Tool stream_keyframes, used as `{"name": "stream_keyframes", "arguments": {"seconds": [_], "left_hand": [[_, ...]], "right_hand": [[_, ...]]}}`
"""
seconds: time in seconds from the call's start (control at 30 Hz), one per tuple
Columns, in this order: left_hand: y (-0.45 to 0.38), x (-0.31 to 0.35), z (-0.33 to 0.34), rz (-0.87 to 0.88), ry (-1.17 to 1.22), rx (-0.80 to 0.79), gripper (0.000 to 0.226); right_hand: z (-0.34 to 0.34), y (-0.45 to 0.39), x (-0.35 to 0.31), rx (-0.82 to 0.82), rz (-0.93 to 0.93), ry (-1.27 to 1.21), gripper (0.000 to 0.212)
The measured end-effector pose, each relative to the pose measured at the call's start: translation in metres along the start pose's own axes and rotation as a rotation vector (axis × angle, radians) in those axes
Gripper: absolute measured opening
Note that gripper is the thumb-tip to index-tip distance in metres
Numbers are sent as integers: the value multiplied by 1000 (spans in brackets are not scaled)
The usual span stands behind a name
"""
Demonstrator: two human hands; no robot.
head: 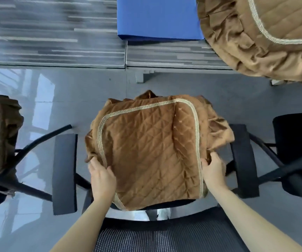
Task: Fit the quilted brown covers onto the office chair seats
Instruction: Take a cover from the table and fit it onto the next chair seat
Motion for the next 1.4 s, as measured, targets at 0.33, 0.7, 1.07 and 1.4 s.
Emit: {"name": "stream_keyframes", "arguments": {"seconds": [0.33,0.7,1.07,1.4], "left_hand": [[-81,-62,19,-117,-153,-39,71],[-98,-89,39,-293,-105,-109,53],[-95,-79,49,-60,-256,-153,57],[-75,-74,67,-10,-261,-46,64]], "right_hand": [[53,-66,15,-255,-141,177,65],[95,-86,6,-436,109,206,60],[86,-116,35,-398,166,171,60],[86,-86,27,-422,-13,473,72]]}}
Point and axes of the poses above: each hand's wrist, its own y-axis away from the middle knuckle, its own z-axis out of the palm, x = y × z, the point moved 4 cm from there along -y, towards the middle knuckle, and after that the axes turned 13 degrees about y, right-handed, at the moved point
